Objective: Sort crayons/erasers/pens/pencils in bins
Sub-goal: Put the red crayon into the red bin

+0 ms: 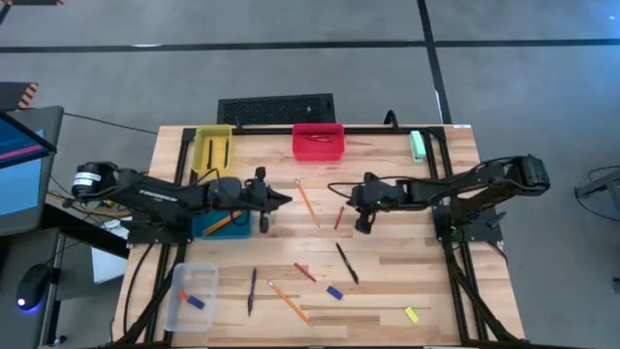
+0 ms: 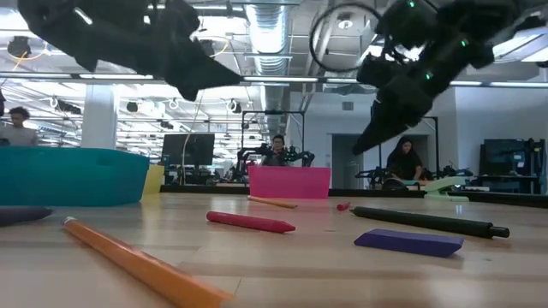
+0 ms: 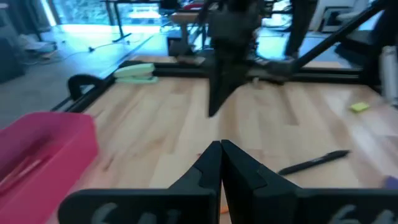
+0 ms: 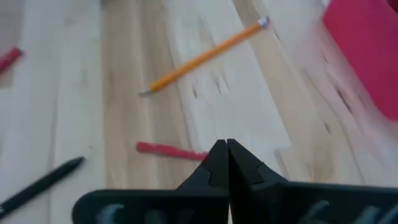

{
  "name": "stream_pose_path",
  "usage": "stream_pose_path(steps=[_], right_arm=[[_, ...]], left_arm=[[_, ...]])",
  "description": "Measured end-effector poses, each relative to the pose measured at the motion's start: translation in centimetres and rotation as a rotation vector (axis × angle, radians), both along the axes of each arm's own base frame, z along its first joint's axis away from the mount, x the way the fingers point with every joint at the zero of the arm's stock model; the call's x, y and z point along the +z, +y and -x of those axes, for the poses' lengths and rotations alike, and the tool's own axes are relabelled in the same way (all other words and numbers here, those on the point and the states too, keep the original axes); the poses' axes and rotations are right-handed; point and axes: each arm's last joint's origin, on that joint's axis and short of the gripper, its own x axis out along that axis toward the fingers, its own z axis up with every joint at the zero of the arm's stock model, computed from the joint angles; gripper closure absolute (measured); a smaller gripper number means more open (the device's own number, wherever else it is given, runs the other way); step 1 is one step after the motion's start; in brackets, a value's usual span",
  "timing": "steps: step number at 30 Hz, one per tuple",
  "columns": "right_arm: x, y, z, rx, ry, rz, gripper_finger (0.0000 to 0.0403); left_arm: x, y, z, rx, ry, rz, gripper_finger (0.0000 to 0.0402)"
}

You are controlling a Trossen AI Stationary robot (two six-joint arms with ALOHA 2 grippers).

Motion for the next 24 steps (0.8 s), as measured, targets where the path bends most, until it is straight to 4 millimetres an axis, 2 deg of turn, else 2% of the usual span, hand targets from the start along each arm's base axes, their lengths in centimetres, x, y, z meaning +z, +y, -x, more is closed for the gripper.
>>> stream_pose_path(steps=[7,11,17,24], right_arm=[[0.8,-0.2,-2.4,0.11,0.161,0.029,0.0397],[0.7,0.1,-3.7,0.252,0.273,0.053,0.039],[0.1,0.2,-5.8,0.503,0.378,0.081,0.0346],[-1.7,-0.4,-7.9,0.653,0.551,0.147,0.0296]], left_arm=[[-1.7,2.0,-1.6,-0.058,-0.059,0.014,0.0401],[-2.2,2.8,-2.1,-0.071,-0.102,0.007,0.0401],[-2.5,3.6,-2.0,-0.053,-0.09,0.01,0.0401],[-2.5,4.2,-1.9,-0.033,-0.086,-0.005,0.0401]])
